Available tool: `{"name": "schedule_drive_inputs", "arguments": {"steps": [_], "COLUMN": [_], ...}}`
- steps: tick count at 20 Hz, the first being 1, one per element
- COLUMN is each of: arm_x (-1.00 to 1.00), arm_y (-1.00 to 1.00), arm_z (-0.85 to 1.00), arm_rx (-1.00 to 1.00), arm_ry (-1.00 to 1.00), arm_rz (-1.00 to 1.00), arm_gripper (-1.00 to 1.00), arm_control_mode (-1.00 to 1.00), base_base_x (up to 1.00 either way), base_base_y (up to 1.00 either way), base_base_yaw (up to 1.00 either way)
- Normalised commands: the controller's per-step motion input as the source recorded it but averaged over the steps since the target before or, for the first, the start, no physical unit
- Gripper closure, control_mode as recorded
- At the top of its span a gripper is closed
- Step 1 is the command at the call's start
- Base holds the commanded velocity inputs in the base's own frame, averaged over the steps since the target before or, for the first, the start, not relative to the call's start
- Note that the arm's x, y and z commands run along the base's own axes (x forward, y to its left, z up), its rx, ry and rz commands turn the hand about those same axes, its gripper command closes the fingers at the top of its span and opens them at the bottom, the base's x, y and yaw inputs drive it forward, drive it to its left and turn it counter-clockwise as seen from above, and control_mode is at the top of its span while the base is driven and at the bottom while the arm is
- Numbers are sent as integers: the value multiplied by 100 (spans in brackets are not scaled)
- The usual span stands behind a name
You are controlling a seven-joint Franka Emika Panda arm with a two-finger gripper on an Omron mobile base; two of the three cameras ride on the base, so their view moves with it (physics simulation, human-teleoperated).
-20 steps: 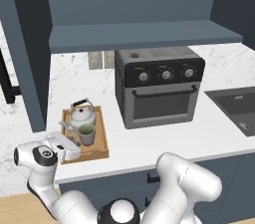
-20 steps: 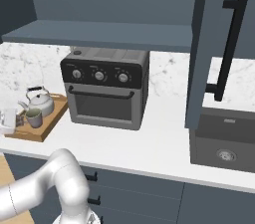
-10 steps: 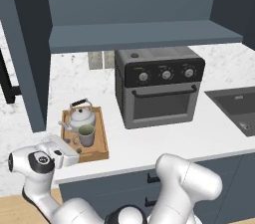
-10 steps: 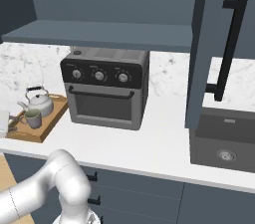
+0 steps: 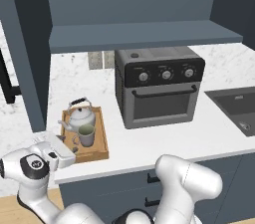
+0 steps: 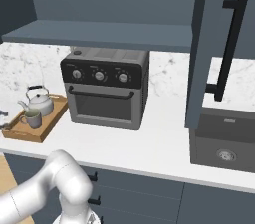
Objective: Pick the kettle from the counter and place it on the tray. Then pick the mug from the cabinet and place it on the tray. Then close the cabinet doors.
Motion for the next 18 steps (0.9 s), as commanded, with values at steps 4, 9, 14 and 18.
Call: {"name": "schedule_drive_inputs", "arguments": {"steps": [4,9,14,18], "arm_x": [-34,-12,-2,-22], "arm_y": [1,9,0,6], "arm_z": [49,23,-2,33], "arm_rx": [0,-1,-1,-13], "arm_ry": [-20,-9,2,-16], "arm_rz": [0,0,0,0], "arm_gripper": [-100,-100,-100,-100], "arm_control_mode": [-100,-100,-100,-100], "base_base_x": [0,0,0,0], "base_base_y": [0,0,0,0], "base_base_yaw": [0,0,0,0]}}
